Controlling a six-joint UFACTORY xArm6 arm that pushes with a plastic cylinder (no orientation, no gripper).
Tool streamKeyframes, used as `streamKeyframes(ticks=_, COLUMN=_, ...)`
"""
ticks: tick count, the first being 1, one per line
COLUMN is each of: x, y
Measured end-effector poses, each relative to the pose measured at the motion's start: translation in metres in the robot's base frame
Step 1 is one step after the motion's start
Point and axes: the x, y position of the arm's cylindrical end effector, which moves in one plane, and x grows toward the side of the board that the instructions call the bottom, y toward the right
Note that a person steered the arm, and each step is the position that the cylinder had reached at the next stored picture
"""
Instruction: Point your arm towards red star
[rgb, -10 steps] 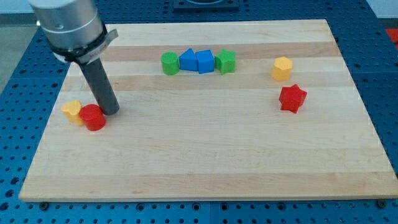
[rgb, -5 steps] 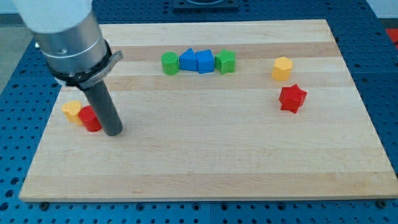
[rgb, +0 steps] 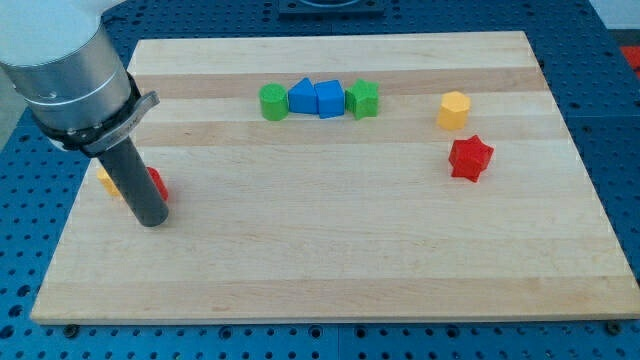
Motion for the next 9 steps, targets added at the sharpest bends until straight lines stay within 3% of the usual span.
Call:
streamKeyframes(ticks=2, x=-0.021, y=0.017)
streamKeyframes(ticks=3, x=0.005, y=0.081)
streamKeyframes(ticks=4, x=0.018, y=0.101)
streamKeyframes(ticks=9, x=0.031, y=0.383)
